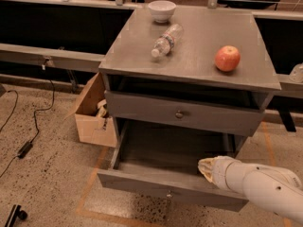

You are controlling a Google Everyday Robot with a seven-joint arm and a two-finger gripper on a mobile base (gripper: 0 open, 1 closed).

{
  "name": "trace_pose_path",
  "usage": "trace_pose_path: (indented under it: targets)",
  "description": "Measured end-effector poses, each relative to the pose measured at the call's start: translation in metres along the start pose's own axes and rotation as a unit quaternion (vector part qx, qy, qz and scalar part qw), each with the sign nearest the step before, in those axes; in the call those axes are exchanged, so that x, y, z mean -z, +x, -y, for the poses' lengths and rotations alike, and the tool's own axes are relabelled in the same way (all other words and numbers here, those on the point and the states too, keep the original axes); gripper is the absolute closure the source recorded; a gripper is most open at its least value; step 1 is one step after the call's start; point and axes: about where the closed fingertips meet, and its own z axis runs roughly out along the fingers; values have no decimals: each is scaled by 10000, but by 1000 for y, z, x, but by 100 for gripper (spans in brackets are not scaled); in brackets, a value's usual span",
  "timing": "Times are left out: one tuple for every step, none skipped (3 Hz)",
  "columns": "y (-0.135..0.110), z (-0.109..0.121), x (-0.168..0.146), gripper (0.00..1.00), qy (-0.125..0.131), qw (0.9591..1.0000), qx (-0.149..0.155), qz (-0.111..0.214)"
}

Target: Open middle drawer

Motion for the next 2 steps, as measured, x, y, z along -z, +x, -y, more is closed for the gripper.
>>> trace_pose_path:
  targets:
    - [-32, 53, 47, 82, 1168, 9929, 188, 139]
    - [-41, 60, 63, 59, 1387, 9901, 136, 185]
